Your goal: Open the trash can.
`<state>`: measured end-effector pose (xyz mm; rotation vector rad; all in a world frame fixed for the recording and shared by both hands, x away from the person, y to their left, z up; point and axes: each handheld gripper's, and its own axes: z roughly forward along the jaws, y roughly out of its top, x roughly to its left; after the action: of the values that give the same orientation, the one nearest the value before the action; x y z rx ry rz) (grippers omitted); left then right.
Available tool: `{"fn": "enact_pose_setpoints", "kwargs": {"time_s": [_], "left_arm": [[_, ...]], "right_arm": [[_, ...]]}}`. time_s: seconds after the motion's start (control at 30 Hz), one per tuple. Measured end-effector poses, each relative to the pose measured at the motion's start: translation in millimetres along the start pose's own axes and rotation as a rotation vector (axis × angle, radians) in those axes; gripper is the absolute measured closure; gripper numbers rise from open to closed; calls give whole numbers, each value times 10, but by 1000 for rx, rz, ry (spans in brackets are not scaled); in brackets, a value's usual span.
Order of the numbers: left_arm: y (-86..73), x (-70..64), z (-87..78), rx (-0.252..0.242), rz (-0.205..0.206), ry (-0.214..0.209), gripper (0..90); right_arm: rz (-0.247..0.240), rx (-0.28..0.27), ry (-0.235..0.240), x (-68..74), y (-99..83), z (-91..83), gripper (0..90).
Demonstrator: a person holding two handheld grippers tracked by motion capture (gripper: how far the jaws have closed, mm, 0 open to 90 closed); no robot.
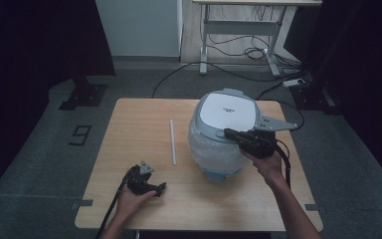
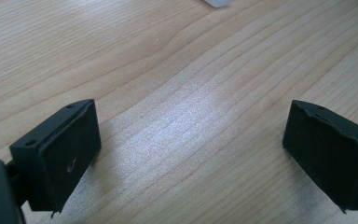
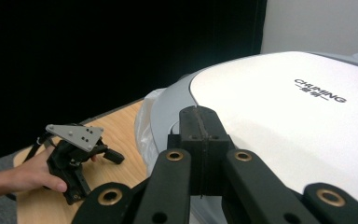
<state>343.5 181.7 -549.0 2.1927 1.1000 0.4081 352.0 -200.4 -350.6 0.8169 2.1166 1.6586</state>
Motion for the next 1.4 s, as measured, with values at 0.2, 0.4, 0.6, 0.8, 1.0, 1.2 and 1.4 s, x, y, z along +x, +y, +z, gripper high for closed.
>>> {"fn": "enact_pose_setpoints", "kwargs": {"time_s": [0.2, 0.4, 0.6, 0.8, 1.0, 1.2, 1.4], "left_arm": [[0, 0, 0, 0, 0, 0, 35], [0, 0, 0, 0, 0, 0, 35], [0, -1, 0, 0, 0, 0, 35], [0, 0, 0, 0, 0, 0, 35], [0, 0, 0, 0, 0, 0, 35], [0, 0, 0, 0, 0, 0, 36], [-1, -1, 1, -2, 0, 1, 35]], "right_arm": [[13, 26, 15, -7, 24, -5, 900], [12, 50, 21, 10, 30, -3, 900], [21, 58, 31, 19, 32, -2, 900], [41, -13, 46, 37, 16, -84, 857], [-9, -70, -31, 74, -6, -307, 632], [-10, -95, -70, 36, -204, -561, 403], [37, -118, -122, -84, -570, -803, 364]]}}
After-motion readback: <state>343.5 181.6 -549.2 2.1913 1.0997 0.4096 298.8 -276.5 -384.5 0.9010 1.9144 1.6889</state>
